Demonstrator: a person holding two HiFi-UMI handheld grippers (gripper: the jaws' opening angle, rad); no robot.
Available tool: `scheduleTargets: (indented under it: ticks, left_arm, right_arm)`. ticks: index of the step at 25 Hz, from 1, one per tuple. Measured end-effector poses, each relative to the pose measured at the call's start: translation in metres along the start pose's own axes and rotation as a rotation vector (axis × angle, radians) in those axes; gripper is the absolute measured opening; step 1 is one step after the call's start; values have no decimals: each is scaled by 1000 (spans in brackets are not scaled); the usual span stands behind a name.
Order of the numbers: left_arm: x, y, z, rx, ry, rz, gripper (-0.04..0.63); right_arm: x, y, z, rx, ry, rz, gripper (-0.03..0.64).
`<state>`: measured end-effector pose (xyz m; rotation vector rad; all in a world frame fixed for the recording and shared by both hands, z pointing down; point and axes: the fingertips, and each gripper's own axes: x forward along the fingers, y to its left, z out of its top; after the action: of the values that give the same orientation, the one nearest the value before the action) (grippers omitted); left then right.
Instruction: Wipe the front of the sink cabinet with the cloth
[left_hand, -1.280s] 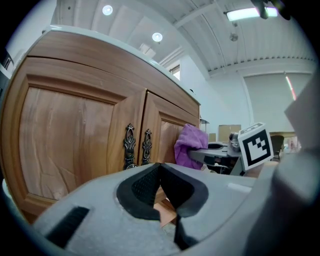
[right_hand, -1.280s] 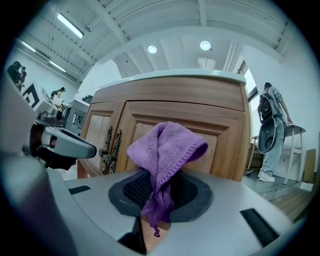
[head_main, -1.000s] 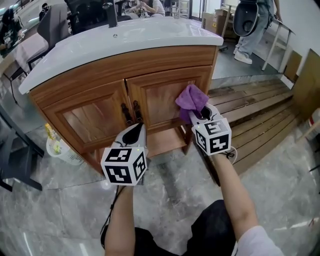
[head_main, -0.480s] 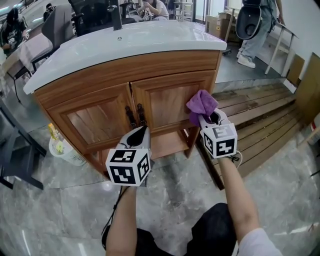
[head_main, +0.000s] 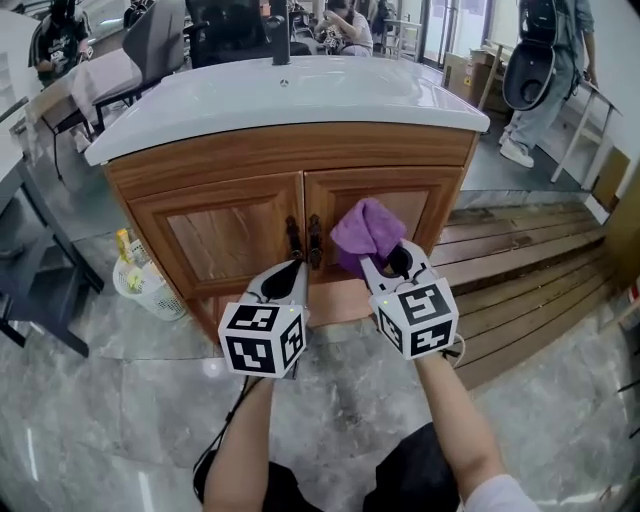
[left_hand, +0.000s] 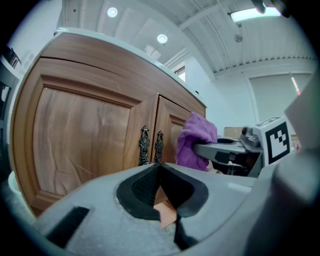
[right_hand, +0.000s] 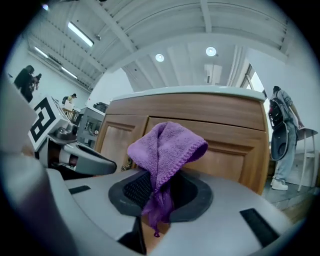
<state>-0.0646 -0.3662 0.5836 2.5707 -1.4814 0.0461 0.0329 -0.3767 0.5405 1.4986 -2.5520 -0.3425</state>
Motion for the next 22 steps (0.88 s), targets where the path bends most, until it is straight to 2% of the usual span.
scheduleTargets:
  ticks: [4,8,22]
  left_arm:
    - [-16,22,3,16,-7,50,6]
    - [-35,48,7,-2,-22,100,6]
    - [-99,131,-7,1,10,281,6]
  right_arm:
    - [25,54,13,8,-31,101,77]
    - [45,101,22,13,-53,182,77]
    - [89,219,33,62,-96,381,77]
